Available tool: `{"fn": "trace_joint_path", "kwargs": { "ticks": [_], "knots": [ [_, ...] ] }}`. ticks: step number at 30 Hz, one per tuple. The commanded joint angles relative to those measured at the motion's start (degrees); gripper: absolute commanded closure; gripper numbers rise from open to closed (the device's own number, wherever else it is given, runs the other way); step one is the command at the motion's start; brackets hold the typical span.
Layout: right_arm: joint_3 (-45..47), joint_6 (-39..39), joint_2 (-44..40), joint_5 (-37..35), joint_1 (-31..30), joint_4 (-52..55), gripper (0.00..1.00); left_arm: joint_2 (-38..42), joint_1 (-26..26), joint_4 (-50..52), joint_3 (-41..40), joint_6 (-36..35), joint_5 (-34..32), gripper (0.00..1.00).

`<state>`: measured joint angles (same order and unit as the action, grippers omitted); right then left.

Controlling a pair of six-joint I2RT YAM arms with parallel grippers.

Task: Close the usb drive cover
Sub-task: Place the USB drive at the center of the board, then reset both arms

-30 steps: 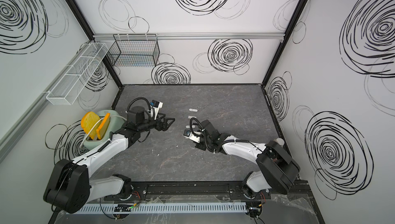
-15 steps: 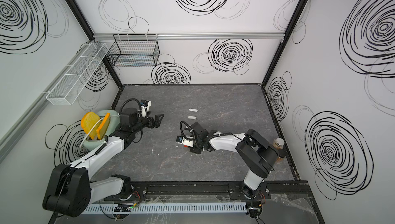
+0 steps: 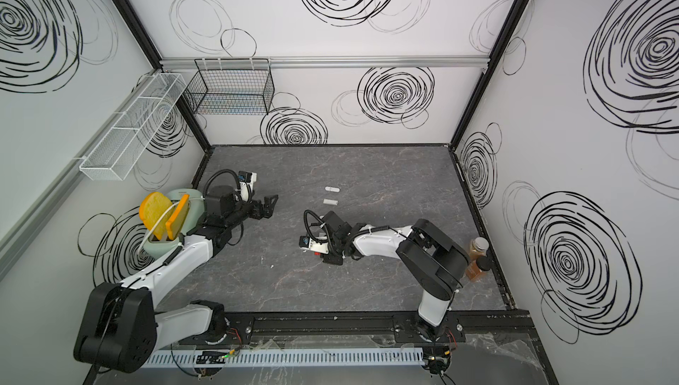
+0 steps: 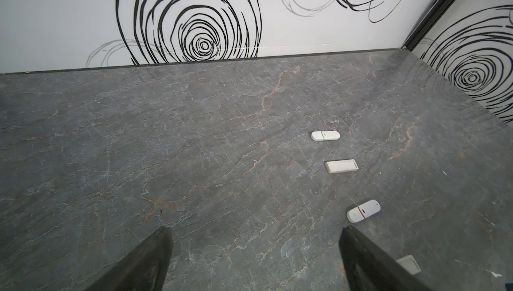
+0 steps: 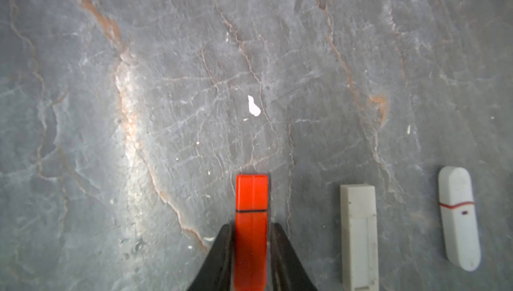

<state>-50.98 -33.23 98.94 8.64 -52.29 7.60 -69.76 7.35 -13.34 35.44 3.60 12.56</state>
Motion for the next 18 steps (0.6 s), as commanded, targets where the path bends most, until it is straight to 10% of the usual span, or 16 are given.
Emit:
{"fn": "trace_joint_path", "kwargs": {
  "ticks": [1, 18],
  "knots": [
    [0.4, -0.4, -3.6, 0.2, 0.6, 4.4, 0.64, 0.9, -0.6, -2.4, 1.7, -0.4, -3.3, 0.02],
    [17.9, 14.7, -33.1, -3.1, 20.5, -19.2, 0.2, -9.4, -4.9, -23.1, -3.4, -3.8, -3.4, 0.02]
  ]
}}
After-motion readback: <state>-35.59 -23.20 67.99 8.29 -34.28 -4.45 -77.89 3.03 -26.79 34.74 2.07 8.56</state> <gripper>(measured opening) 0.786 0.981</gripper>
